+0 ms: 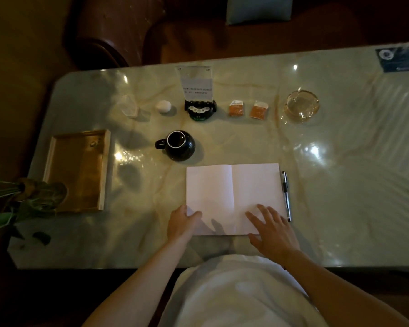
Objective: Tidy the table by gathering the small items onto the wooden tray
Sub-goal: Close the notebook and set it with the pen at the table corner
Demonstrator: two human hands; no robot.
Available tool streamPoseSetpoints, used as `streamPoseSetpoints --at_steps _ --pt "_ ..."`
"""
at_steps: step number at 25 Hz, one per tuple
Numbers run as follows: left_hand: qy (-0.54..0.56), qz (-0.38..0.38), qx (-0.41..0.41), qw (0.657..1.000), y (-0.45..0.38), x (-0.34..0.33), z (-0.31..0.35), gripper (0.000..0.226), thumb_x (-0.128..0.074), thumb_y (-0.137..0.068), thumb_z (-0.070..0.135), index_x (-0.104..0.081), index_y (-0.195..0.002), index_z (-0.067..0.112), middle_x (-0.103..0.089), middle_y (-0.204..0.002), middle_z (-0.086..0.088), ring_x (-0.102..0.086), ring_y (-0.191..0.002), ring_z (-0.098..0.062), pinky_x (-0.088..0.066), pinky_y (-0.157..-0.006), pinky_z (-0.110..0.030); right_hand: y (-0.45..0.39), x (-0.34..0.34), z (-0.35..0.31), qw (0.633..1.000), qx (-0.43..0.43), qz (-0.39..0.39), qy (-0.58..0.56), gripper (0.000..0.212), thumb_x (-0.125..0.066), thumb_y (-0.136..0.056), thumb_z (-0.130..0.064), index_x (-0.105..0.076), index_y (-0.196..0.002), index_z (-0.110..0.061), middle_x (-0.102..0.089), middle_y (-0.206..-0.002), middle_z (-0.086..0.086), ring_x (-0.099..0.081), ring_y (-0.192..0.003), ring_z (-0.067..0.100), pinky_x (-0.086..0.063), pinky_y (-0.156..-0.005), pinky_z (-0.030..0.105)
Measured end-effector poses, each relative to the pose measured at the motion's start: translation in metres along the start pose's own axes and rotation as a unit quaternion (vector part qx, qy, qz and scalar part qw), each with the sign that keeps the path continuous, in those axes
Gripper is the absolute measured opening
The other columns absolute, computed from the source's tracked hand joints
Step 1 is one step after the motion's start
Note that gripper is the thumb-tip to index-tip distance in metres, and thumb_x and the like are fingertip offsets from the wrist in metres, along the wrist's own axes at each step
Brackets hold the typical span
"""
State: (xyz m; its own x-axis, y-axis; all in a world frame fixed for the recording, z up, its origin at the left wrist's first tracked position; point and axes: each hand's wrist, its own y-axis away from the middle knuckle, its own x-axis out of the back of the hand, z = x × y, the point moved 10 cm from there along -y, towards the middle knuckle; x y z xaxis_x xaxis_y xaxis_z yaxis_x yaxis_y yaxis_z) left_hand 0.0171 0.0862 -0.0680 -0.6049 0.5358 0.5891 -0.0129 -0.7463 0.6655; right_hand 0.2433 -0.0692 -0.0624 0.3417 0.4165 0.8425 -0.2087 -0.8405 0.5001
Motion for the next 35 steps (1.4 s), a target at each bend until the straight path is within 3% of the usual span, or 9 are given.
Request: streamPoseSetpoints --at_steps 3,6,7,13,20,22,27,35 --pt "0.142 -0.041 0.075 0.986 -0.008 0.003 -0.008 0.038 -0.072 -0.078 0.029 -0.066 -0.108 0.006 -0.067 -0.114 -0.009 -0.062 -0.102 -0.028 -0.050 -0.087 -0.037 -0.001 -0.001 0.000 1.000 -0.009 0.000 0.005 0.063 -0.038 -0.092 -0.058 -0.019 -0.149 -0.038 -0.011 -0.162 0.003 -0.012 -0.147 0.027 -0.023 -0.116 0.045" --pt "0.187 -0.059 0.129 0.972 -0.011 0.008 -0.011 0.025 -0.072 -0.078 0.027 -0.069 -0.096 0.009 -0.068 -0.103 -0.006 -0.060 -0.086 -0.019 -0.036 -0.061 -0.028 0.000 -0.002 0.000 1.000 -0.013 -0.006 0.003 0.063 -0.041 -0.092 -0.056 -0.022 -0.149 -0.037 -0.013 -0.162 0.005 -0.012 -0.148 0.029 -0.021 -0.117 0.047" --pt "0.192 -0.062 0.140 0.969 -0.011 0.009 -0.012 0.021 -0.072 -0.079 0.026 -0.069 -0.091 0.009 -0.069 -0.100 -0.006 -0.059 -0.079 -0.016 -0.033 -0.058 -0.028 0.000 -0.002 0.001 1.000 -0.012 -0.005 0.001 0.064 -0.041 -0.091 -0.056 -0.022 -0.149 -0.037 -0.012 -0.162 0.005 -0.012 -0.148 0.029 -0.020 -0.117 0.046" --pt "0.192 -0.122 0.164 0.960 -0.013 0.002 -0.018 0.028 -0.074 -0.074 0.028 -0.068 -0.096 0.011 -0.067 -0.100 -0.003 -0.056 -0.094 -0.021 -0.036 -0.082 -0.038 0.003 -0.003 0.004 1.000 -0.006 -0.010 0.010 0.066 -0.038 -0.092 -0.056 -0.015 -0.151 -0.037 -0.004 -0.163 0.004 -0.005 -0.149 0.029 -0.015 -0.119 0.046" --pt "0.225 -0.140 0.171 0.949 -0.013 -0.004 -0.019 0.012 -0.070 -0.077 0.017 -0.060 -0.073 0.012 -0.055 -0.071 -0.004 -0.048 -0.070 -0.018 -0.036 -0.063 -0.032 0.004 -0.002 0.001 1.000 -0.005 -0.008 0.011 0.068 -0.041 -0.092 -0.055 -0.016 -0.151 -0.034 -0.005 -0.163 0.008 -0.005 -0.149 0.032 -0.015 -0.119 0.048" --pt "0.239 -0.140 0.155 0.948 -0.012 -0.008 -0.012 0.010 -0.069 -0.078 0.014 -0.061 -0.077 0.010 -0.058 -0.071 -0.007 -0.053 -0.069 -0.022 -0.042 -0.064 -0.033 0.003 -0.002 0.002 1.000 -0.005 -0.009 0.010 0.068 -0.040 -0.092 -0.055 -0.015 -0.151 -0.035 -0.004 -0.163 0.006 -0.004 -0.149 0.031 -0.015 -0.119 0.047" --pt "0.164 -0.073 0.062 0.982 -0.006 0.006 0.003 0.027 -0.072 -0.080 0.019 -0.053 -0.096 0.010 -0.063 -0.098 -0.012 -0.062 -0.090 -0.029 -0.054 -0.080 -0.043 0.002 0.001 0.002 1.000 0.001 -0.010 0.012 0.066 -0.047 -0.091 -0.049 -0.022 -0.150 -0.033 -0.012 -0.161 0.009 -0.011 -0.147 0.033 -0.020 -0.117 0.048" --pt "0.117 -0.050 -0.084 0.988 0.026 0.021 0.053 0.013 -0.065 -0.084 0.015 -0.053 -0.082 0.017 -0.062 -0.079 -0.008 -0.056 -0.069 -0.020 -0.048 -0.063 -0.035 0.002 0.008 0.003 1.000 0.008 0.016 0.002 0.058 -0.049 -0.090 -0.042 -0.032 -0.145 -0.032 -0.025 -0.157 0.008 -0.024 -0.142 0.031 -0.031 -0.111 0.046"
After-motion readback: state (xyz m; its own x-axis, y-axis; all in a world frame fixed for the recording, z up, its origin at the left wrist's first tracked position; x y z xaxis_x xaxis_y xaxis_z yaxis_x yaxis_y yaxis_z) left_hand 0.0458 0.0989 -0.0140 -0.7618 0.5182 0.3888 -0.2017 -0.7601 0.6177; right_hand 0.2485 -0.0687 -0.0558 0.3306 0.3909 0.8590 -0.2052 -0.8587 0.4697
